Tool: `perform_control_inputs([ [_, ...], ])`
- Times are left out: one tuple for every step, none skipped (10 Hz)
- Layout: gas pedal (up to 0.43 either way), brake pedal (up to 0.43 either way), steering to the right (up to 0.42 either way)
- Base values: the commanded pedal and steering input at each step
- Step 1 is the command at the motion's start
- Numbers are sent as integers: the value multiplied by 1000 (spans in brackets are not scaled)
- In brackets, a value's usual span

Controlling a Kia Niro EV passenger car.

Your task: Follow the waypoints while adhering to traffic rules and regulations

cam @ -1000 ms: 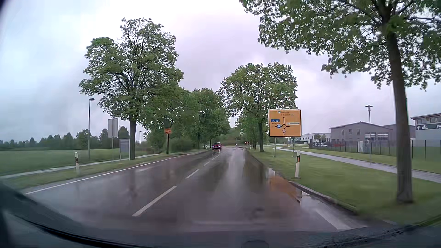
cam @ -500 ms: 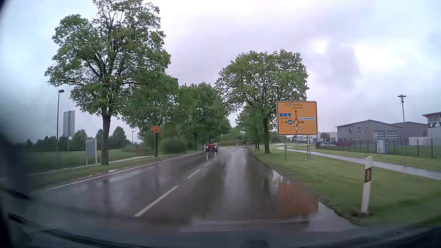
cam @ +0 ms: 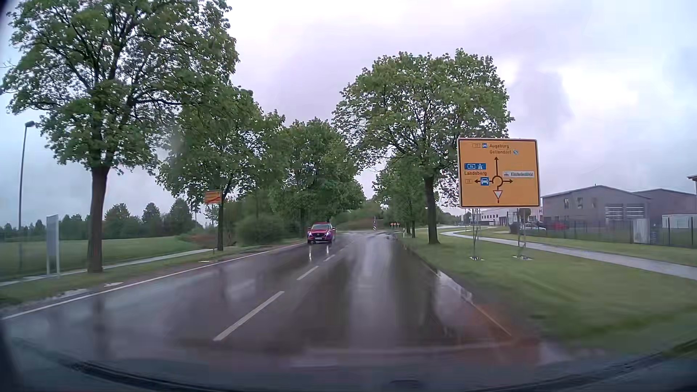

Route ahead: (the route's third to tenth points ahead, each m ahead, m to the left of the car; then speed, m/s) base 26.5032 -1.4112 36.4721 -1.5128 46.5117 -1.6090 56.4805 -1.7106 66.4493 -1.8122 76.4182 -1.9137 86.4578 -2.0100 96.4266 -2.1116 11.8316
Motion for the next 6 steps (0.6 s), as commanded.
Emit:
perform_control_inputs([
  [138,0,-1],
  [138,0,-1],
  [138,0,-1],
  [138,0,-1],
  [138,0,-1],
  [138,0,-1],
])
